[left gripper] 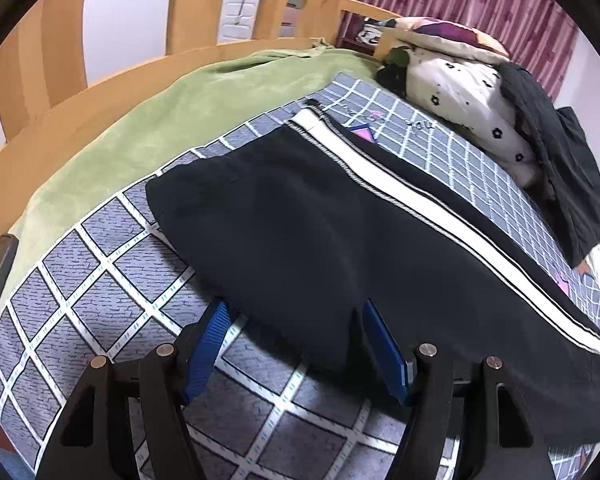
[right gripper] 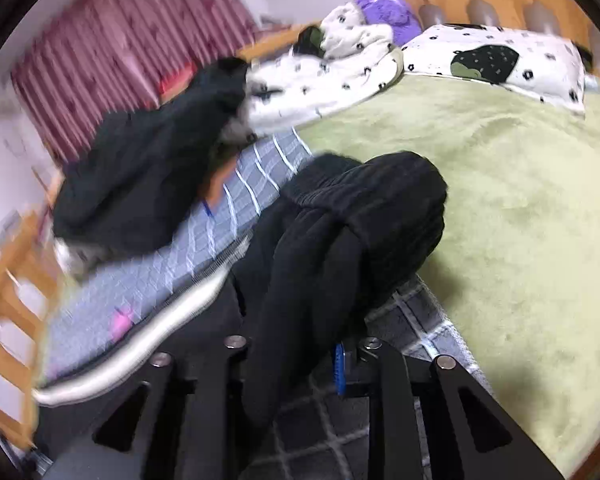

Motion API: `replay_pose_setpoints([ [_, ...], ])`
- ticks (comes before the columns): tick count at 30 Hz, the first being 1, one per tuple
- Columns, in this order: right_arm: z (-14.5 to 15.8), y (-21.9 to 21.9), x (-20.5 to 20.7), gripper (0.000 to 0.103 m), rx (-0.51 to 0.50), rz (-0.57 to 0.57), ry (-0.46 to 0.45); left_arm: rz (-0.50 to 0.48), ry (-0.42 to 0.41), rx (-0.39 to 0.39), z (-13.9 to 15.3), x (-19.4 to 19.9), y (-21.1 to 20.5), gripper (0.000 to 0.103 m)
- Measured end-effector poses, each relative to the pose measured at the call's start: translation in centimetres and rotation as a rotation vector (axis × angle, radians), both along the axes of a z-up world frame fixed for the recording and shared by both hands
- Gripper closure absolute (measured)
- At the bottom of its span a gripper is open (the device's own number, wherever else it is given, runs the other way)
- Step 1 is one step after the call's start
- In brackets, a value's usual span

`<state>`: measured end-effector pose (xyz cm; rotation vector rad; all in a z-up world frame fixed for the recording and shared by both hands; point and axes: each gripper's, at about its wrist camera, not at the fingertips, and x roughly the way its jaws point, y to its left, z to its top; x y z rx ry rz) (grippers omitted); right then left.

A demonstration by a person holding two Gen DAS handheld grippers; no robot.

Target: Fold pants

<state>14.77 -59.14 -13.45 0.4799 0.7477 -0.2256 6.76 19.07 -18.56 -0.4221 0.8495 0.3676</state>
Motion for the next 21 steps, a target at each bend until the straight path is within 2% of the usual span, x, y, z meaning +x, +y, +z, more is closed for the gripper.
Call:
replay_pose_setpoints([
  [1, -0.6, 0.5, -0.2, 0.075, -0.044, 0.022, 0.064, 0.012, 0.010, 0.005, -0.3, 0.2, 0.2, 0.036],
  [4, -2.7, 0.7, -1.9, 0.071, -0.064, 0.045, 0.186, 0.052, 0.008, 0.010, -0.8, 0.9, 0.9, 0.036],
  [5, -3.0, 0.6, -3.1, 0.069, -0.069, 0.036, 0.196, 0.064, 0.002, 0.015, -0.7, 1.2, 1.2, 0.036],
  [7, -2.4, 0.6, -5.8, 0.056, -0.084, 0.001, 0.185, 0.078, 0.014, 0.027, -0.8, 2.2, 1.8, 0.036],
  [8, -2.1, 0.4, -6.6, 0.054, -0.090, -0.013, 0.178, 0.081, 0.014, 0.022, -0.8, 2.5, 2.1, 0.038],
  [9, -1.6, 0.4, -7.5, 0.054, -0.100, -0.029, 0.170, 0.086, 0.011, 0.013, -0.8, 2.8, 2.5, 0.045],
  [11, -0.2, 1.2, -8.5, 0.054, -0.135, -0.050, 0.180, 0.098, 0.004, 0.019, -0.7, 3.2, 3.2, 0.084],
  [13, 1.4, 2.8, -8.9, 0.054, -0.181, -0.061, 0.186, 0.071, -0.030, 0.023, 0.0, 3.0, 3.9, 0.090],
  [17, 4.8, 7.3, -8.7, 0.054, -0.250, -0.039, 0.158, 0.035, -0.082, 0.061, 1.6, 2.5, 4.1, 0.090],
  [21, 7.0, 12.6, -6.8, 0.049, -0.290, 0.021, 0.120, 0.021, -0.013, 0.051, 1.0, 2.5, 4.1, 0.085],
])
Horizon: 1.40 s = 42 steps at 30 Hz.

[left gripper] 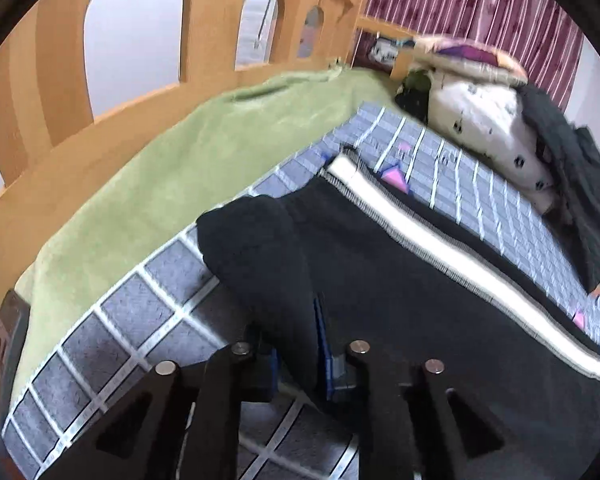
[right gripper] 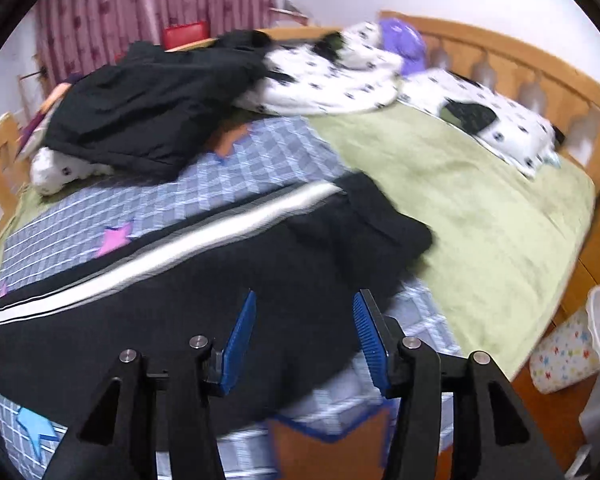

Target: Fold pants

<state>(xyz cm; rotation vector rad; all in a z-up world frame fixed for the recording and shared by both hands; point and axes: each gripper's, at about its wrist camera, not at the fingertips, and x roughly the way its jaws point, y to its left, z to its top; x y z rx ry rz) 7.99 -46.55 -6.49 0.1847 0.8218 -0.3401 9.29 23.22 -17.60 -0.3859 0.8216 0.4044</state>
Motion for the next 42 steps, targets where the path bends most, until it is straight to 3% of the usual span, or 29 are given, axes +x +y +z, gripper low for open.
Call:
replay_pose_setpoints([
  [2, 0.4, 2.1, 0.8, 0.048, 0.003, 0.031, -0.004, -0.025, 0.038, -0.001, 0.0, -0.5, -0.2, 0.080],
  [7, 0.6, 7.2, 1.9, 0.049, -0.040, 0.084, -0.018, -0.092, 0.093, 0.115, 1.9, -2.9, -2.5, 0.069],
  [9, 0.6, 8.6, 2.0, 0.049, -0.037, 0.103, -0.034, -0.138, 0.085, 0.196, 3.3, -4.0, -3.8, 0.058],
  [11, 0.6, 9.5, 2.3, 0.048, 0.003, 0.135, -0.042, -0.170, 0.053, 0.253, 4.8, -4.9, -4.6, 0.040],
  [14, 0.9, 10.8, 3.1, 0.048, 0.018, 0.188, -0.049, -0.187, 0.003, 0.273, 6.7, -5.5, -5.2, 0.039],
  [17, 1.2, 12.1, 4.2, 0.048, -0.005, 0.230, -0.070, -0.184, -0.034, 0.227, 8.3, -4.8, -5.4, 0.039],
  [22, 1.5, 13.2, 7.9, 0.048, 0.056, 0.272, -0.082, -0.206, -0.073, 0.256, 12.1, -1.3, -6.6, 0.039],
  [27, 1.6, 14.5, 11.4, 0.048, 0.034, 0.298, -0.102, -0.242, -0.128, 0.240, 14.5, 2.8, -8.3, 0.039],
  [33, -0.2, 15.9, 13.8, 0.048, 0.039, 0.305, -0.068, -0.284, -0.160, 0.271, 13.5, 5.8, -9.5, 0.039],
  [35, -0.6, 16.4, 14.3, 0.048, 0.020, 0.309, -0.057, -0.276, -0.165, 0.248, 12.5, 6.1, -9.2, 0.039],
  [38, -1.2, 16.9, 15.0, 0.048, 0.020, 0.310, -0.051, -0.310, -0.131, 0.175, 10.4, 6.4, -8.9, 0.038],
  [42, -3.1, 17.6, 15.1, 0.048, 0.047, 0.316, -0.056, -0.344, -0.084, 0.195, 8.2, 6.7, -9.5, 0.038],
])
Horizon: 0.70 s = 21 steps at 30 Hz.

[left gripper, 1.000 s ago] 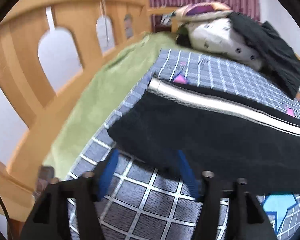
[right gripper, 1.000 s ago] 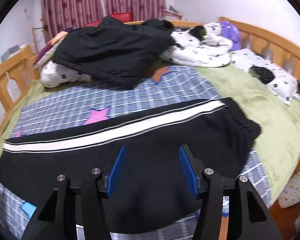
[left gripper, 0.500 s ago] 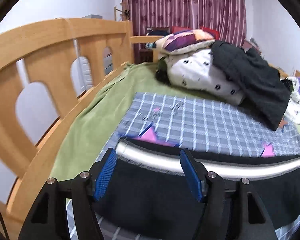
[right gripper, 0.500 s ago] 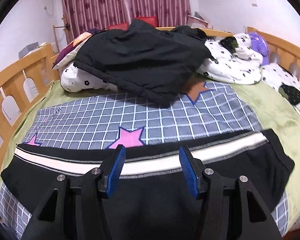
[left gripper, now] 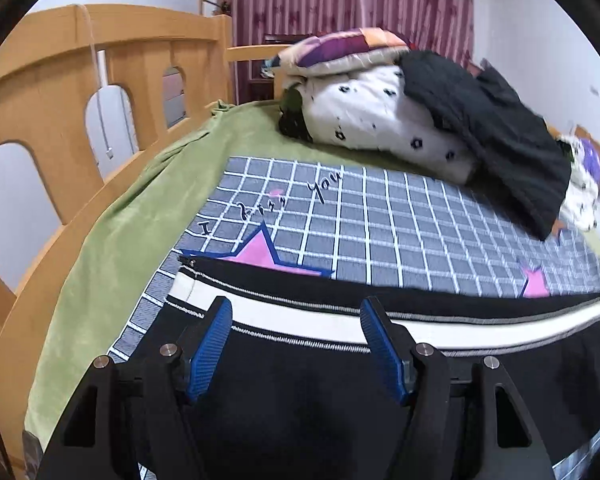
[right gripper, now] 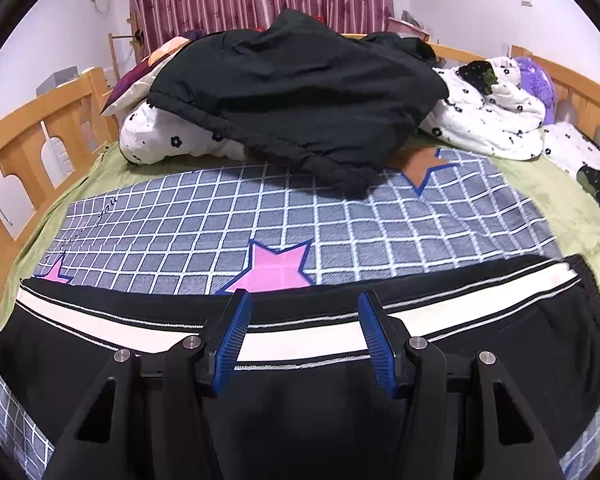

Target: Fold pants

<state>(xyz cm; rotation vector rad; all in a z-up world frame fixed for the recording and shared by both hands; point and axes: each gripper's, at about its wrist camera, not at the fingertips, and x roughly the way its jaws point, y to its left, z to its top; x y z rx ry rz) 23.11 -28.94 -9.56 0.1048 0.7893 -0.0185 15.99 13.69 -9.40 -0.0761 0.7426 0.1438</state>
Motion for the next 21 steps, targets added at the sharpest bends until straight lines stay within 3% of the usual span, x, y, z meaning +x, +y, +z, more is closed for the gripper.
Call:
replay_pose_setpoints([
  [3, -1.1, 0.3, 0.2, 0.048, 0.016, -0.006, 0.012, 0.009, 0.005, 0.017, -0.4, 0.3, -0.1, 0.038],
  [9, 0.1, 1.5, 1.3, 0.048, -0.035, 0.056, -0.017, 0.005, 0.026, -0.091, -1.0, 1.4, 1.2, 0.039],
  [15, 1.9, 0.3, 2.5, 0.048, -0.041, 0.061, -0.082, -0.060, -0.014, -0.054, -0.8, 1.8, 2.5, 0.039],
  [19, 0.4, -0.9, 3.9, 0.048, -0.068, 0.116, -0.028, -0.070, -0.014, -0.041, -1.4, 3.1, 4.0, 0.039],
  [21, -0.9, -1.4, 4.7, 0.048, -0.076, 0.163, 0.011, -0.058, 0.016, -0.075, -2.3, 4.2, 5.1, 0.039],
])
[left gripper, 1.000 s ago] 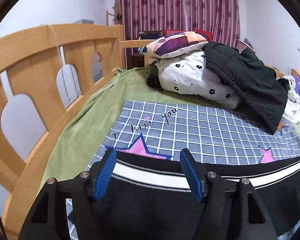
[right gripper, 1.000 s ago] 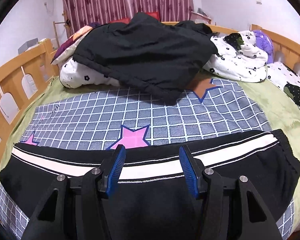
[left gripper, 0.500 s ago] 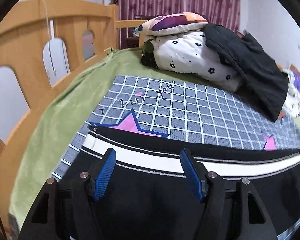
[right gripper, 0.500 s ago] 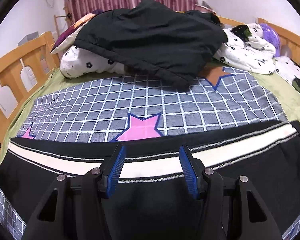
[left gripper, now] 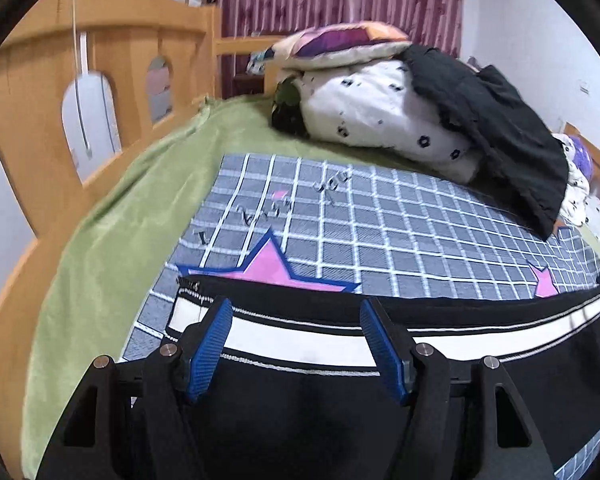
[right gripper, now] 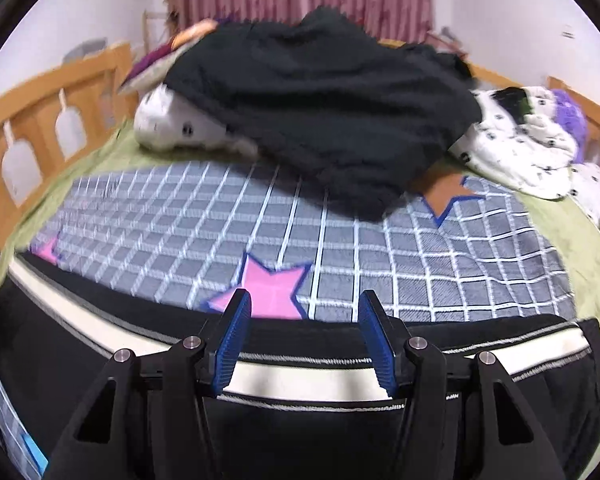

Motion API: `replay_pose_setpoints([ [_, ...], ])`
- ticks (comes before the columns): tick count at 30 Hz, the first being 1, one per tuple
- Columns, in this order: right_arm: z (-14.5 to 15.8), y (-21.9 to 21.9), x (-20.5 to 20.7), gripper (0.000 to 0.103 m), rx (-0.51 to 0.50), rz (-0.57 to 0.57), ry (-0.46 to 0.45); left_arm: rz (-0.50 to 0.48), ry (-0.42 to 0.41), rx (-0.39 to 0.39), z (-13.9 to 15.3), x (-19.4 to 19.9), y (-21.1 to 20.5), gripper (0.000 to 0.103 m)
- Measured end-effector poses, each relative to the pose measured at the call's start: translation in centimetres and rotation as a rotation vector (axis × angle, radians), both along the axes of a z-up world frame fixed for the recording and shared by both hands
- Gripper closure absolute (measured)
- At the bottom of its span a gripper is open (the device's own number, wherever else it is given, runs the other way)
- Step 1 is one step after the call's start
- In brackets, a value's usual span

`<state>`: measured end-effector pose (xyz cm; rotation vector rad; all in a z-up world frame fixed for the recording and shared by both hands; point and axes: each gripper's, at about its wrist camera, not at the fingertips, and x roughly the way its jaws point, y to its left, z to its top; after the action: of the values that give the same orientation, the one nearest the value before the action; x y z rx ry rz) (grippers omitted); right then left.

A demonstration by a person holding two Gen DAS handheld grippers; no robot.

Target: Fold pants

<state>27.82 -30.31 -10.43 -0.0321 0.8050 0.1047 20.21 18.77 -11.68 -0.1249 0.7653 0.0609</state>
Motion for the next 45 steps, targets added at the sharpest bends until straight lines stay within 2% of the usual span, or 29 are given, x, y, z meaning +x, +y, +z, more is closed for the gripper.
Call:
replay_pose_setpoints([
  [4, -2.4, -0.3, 1.8, 0.048, -0.004, 0.089, 0.060, 0.042, 0.043, -0.095, -1.9, 1.7, 1.7, 0.039],
  [7, -3.9, 0.1, 3.8, 0.047, 0.013, 0.180, 0.116, 0.062, 0.071, -0.039, -3.1, 2.7, 1.7, 0.039],
  [10, -5.9, 1.7, 4.9, 0.047, -0.046, 0.258, 0.162, 0.055, 0.095, 0.040, -3.8, 3.2, 1.7, 0.039],
  [12, -6.9, 2.5, 4.9, 0.048, -0.064, 0.296, 0.180, 0.066, 0.114, 0.062, -4.1, 3.3, 2.0, 0.039],
  [14, -8.3, 3.2, 4.5, 0.052, -0.116, 0.325, 0.205, 0.086, 0.126, 0.085, -4.3, 3.4, 2.4, 0.039],
  [15, -8.7, 3.4, 4.0, 0.058, -0.147, 0.341, 0.189, 0.105, 0.128, 0.095, -4.3, 3.5, 2.8, 0.039],
  [16, -8.7, 3.7, 3.4, 0.074, -0.158, 0.370, 0.160, 0.117, 0.133, 0.096, -4.3, 3.6, 3.0, 0.039],
  [17, -8.7, 3.8, 3.4, 0.084, -0.149, 0.382, 0.167, 0.126, 0.141, 0.094, -4.4, 3.7, 3.2, 0.039],
  [19, -8.4, 3.8, 3.5, 0.093, -0.135, 0.371, 0.171, 0.129, 0.148, 0.101, -4.5, 3.8, 3.4, 0.039],
  [21, -8.3, 3.9, 3.5, 0.095, -0.141, 0.369, 0.168, 0.138, 0.148, 0.129, -4.5, 4.0, 3.6, 0.039],
  [25, -8.1, 4.2, 3.1, 0.097, -0.162, 0.376, 0.142, 0.130, 0.173, 0.091, -5.1, 5.2, 4.6, 0.039],
  [27, -7.9, 4.0, 3.3, 0.098, -0.146, 0.375, 0.136, 0.129, 0.201, 0.108, -5.9, 6.0, 4.8, 0.051],
  [29, -7.9, 3.6, 3.2, 0.098, -0.125, 0.373, 0.136, 0.152, 0.204, 0.121, -6.2, 6.2, 5.1, 0.076],
  [31, -7.8, 3.3, 3.0, 0.098, -0.102, 0.362, 0.134, 0.153, 0.164, 0.115, -5.6, 5.8, 5.1, 0.080],
  [34, -7.1, 3.4, 2.7, 0.099, -0.093, 0.350, 0.100, 0.153, 0.058, 0.104, -3.4, 4.7, 4.6, 0.081],
  [37, -5.1, 3.1, 2.3, 0.099, -0.063, 0.342, 0.025, 0.165, -0.027, 0.069, -1.8, 4.3, 4.6, 0.082],
  [39, -4.4, 2.8, 2.7, 0.099, -0.045, 0.332, 0.012, 0.172, -0.013, 0.064, -2.1, 5.2, 4.8, 0.082],
  [41, -5.2, 3.0, 3.7, 0.100, -0.058, 0.320, 0.041, 0.177, 0.023, 0.084, -3.5, 6.3, 4.7, 0.082],
  [43, -7.5, 3.4, 4.8, 0.099, -0.074, 0.294, 0.098, 0.184, 0.105, 0.097, -5.8, 7.4, 4.8, 0.081],
  [45, -9.3, 4.0, 5.4, 0.096, -0.098, 0.266, 0.121, 0.190, 0.102, 0.103, -6.6, 6.9, 4.9, 0.079],
])
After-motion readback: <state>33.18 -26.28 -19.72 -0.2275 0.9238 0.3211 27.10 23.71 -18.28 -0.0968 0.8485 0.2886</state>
